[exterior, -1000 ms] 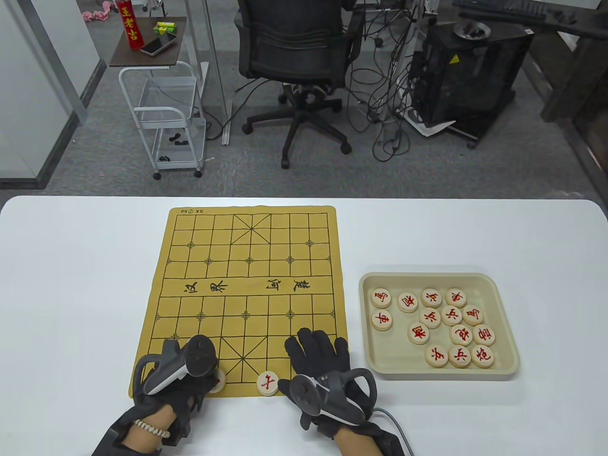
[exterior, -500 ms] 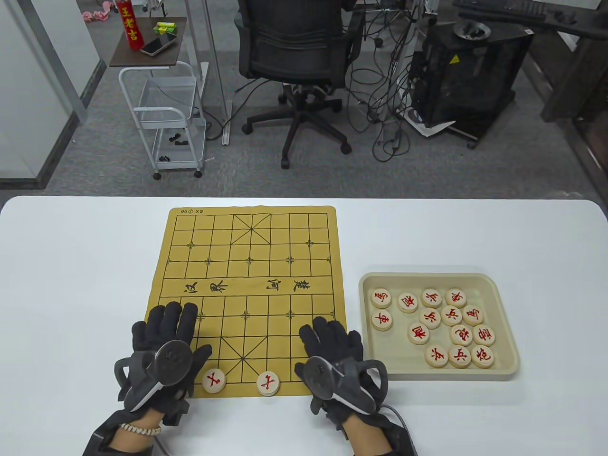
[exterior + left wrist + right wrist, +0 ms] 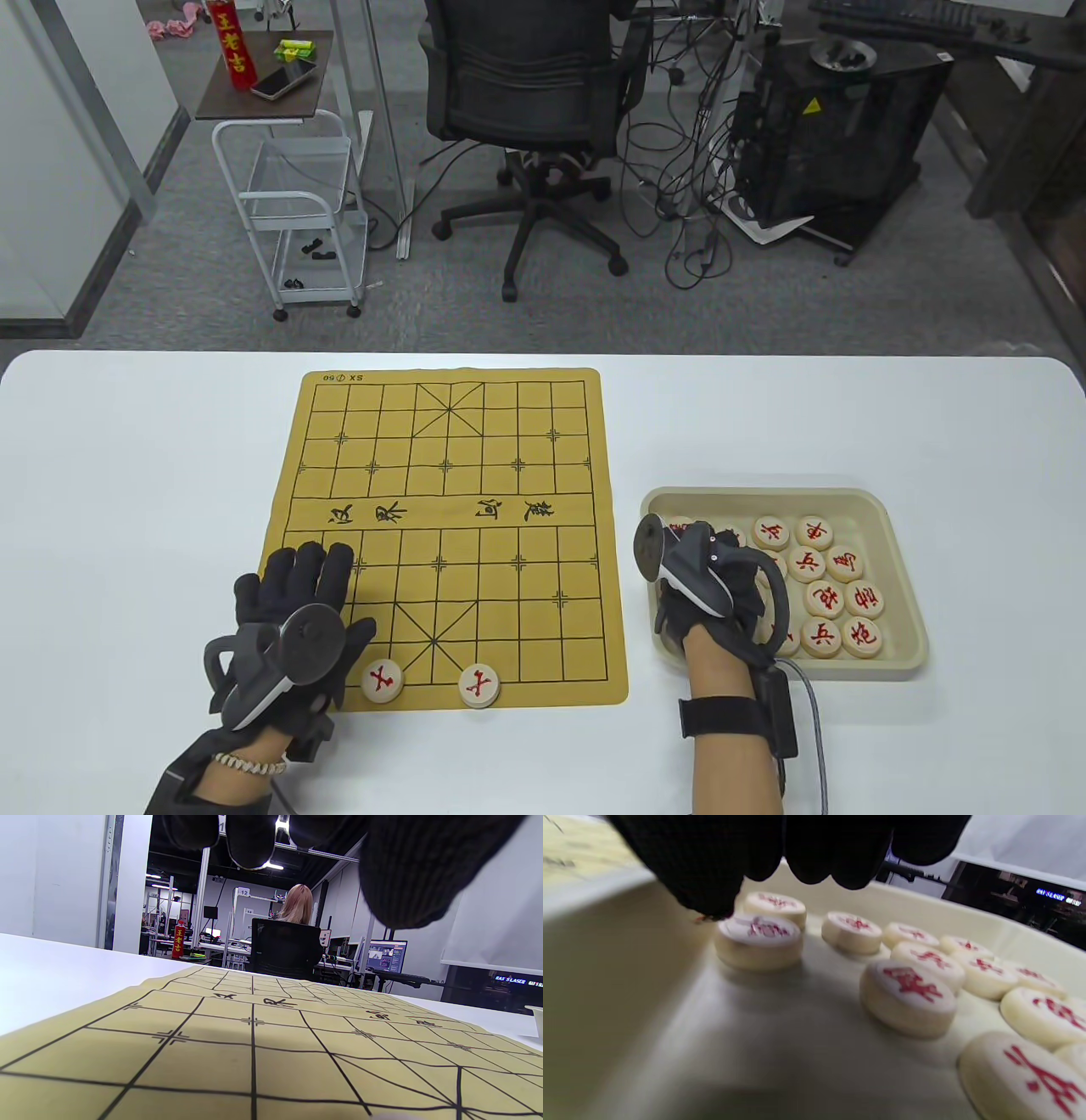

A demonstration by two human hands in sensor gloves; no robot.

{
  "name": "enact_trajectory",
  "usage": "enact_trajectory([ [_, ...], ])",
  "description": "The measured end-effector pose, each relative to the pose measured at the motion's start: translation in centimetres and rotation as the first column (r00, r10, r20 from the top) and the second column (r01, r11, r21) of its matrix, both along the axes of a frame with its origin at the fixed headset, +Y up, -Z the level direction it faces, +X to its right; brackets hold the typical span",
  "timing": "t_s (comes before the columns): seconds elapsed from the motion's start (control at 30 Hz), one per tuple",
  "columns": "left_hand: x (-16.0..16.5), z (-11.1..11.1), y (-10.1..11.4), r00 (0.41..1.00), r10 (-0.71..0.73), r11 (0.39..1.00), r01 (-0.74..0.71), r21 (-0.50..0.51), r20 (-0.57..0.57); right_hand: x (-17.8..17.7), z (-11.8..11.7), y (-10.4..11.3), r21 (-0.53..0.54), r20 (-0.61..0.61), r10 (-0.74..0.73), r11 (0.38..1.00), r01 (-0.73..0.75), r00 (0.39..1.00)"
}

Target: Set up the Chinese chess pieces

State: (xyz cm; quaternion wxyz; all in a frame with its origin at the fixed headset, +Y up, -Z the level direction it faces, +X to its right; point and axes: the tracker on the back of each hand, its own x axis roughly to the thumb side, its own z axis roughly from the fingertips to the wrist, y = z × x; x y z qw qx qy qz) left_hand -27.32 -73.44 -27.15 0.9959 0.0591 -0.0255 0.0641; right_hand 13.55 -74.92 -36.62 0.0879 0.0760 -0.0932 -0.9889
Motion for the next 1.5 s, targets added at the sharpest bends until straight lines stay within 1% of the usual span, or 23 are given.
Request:
enact_trajectory([
  [0.13, 0.0, 0.0, 0.0, 1.0, 0.001, 1.0, -0.001, -0.003, 0.0, 0.4, -1.0, -1.4, -0.097, 0.024, -0.005, 0.995, 0.007, 1.0],
  [0.2, 0.0, 0.0, 0.0, 1.0, 0.002, 1.0, -0.002, -0.006, 0.0, 0.5, -1.4, -1.5, -0.118, 0.036, 0.008, 0.993, -0.004, 0.999],
  [0.33, 0.1, -0.1, -0.1, 1.0, -0.005, 1.0, 0.005, -0.012, 0.002, 1.0, -1.6, -1.6, -0.132, 0.032, -0.034, 0.991, 0.038, 0.999],
  [0.43, 0.2, -0.1, -0.1, 1.0, -0.01, 1.0, 0.01, -0.014, 0.004, 1.3, -1.5, -1.6, -0.126, 0.021, -0.04, 0.991, 0.042, 0.999],
  [0.53, 0.1, -0.1, -0.1, 1.0, -0.01, 1.0, 0.01, -0.01, 0.004, 1.9, -1.0, -1.6, -0.092, 0.019, -0.053, 0.994, 0.054, 0.998],
  [0.57, 0.1, -0.1, -0.1, 1.0, -0.008, 1.0, 0.008, -0.009, 0.005, 2.1, -0.8, -1.5, -0.075, 0.02, -0.048, 0.996, 0.049, 0.999],
  [0.63, 0.1, -0.1, -0.1, 1.0, -0.005, 1.0, 0.005, -0.008, 0.004, 2.4, 0.0, -0.8, 0.008, 0.002, -0.027, 1.0, 0.027, 1.0],
  [0.67, 0.1, -0.1, -0.1, 1.0, -0.005, 1.0, 0.005, -0.008, 0.004, 2.4, 0.1, -0.5, 0.031, -0.002, -0.033, 0.999, 0.033, 0.999],
  [0.7, 0.1, -0.2, -0.1, 1.0, -0.004, 1.0, 0.004, -0.01, 0.005, 2.5, 0.8, 0.4, 0.114, -0.021, -0.066, 0.991, 0.068, 0.998],
  [0.77, 0.1, -0.2, -0.2, 1.0, -0.003, 1.0, 0.003, -0.012, 0.006, 2.1, 1.9, 1.8, 0.211, -0.078, -0.144, 0.965, 0.158, 0.986],
  [0.83, 0.2, -0.2, -0.2, 1.0, -0.004, 1.0, 0.004, -0.015, 0.005, 1.3, 3.1, 2.9, 0.215, -0.163, -0.176, 0.954, 0.209, 0.971],
  [0.9, 0.2, -0.2, -0.3, 1.0, -0.007, 1.0, 0.007, -0.018, 0.004, -0.5, 5.0, 3.7, 0.215, -0.281, -0.184, 0.944, 0.248, 0.942],
  [0.93, 0.2, -0.2, -0.3, 1.0, -0.007, 1.0, 0.007, -0.019, 0.003, -0.9, 5.4, 3.7, 0.211, -0.306, -0.172, 0.947, 0.242, 0.936],
  [0.97, 0.2, -0.2, -0.2, 1.0, -0.009, 1.0, 0.009, -0.019, 0.003, -2.2, 6.6, 3.7, 0.202, -0.369, -0.134, 0.954, 0.22, 0.92],
  [1.03, 0.2, -0.2, -0.2, 1.0, -0.009, 1.0, 0.009, -0.018, 0.002, -3.6, 7.9, 3.4, 0.189, -0.424, -0.092, 0.964, 0.187, 0.901],
  [1.1, 0.2, -0.2, -0.2, 1.0, -0.012, 1.0, 0.012, -0.018, 0.002, -5.3, 9.3, 2.6, 0.149, -0.488, -0.059, 0.977, 0.15, 0.871],
  [1.2, 0.2, -0.2, -0.3, 1.0, -0.018, 1.0, 0.018, -0.019, 0.006, -7.0, 10.8, 1.1, 0.09, -0.542, -0.021, 0.993, 0.082, 0.84],
  [1.23, 0.3, -0.2, -0.3, 1.0, -0.019, 1.0, 0.02, -0.019, 0.007, -7.6, 11.1, 0.4, 0.073, -0.552, 0.008, 0.997, 0.039, 0.834],
  [1.3, 0.2, -0.1, -0.3, 1.0, -0.019, 1.0, 0.019, -0.018, 0.007, -8.2, 11.4, -0.9, 0.067, -0.56, 0.079, 0.997, -0.05, 0.825],
  [1.4, 0.2, -0.1, -0.3, 1.0, -0.017, 1.0, 0.017, -0.016, 0.007, -8.3, 11.3, -2.3, 0.011, -0.542, 0.086, 0.995, -0.095, 0.836],
  [1.43, 0.2, -0.1, -0.3, 1.0, -0.017, 1.0, 0.017, -0.016, 0.007, -8.2, 11.3, -2.2, 0.016, -0.527, 0.083, 0.996, -0.088, 0.845],
  [1.47, 0.2, -0.1, -0.3, 1.0, -0.017, 1.0, 0.017, -0.017, 0.007, -8.3, 11.2, -2.3, -0.013, -0.535, 0.065, 0.996, -0.085, 0.843],
  [1.5, 0.2, -0.1, -0.4, 1.0, -0.017, 1.0, 0.017, -0.017, 0.007, -8.3, 11.3, -2.1, -0.017, -0.529, 0.074, 0.995, -0.097, 0.846],
])
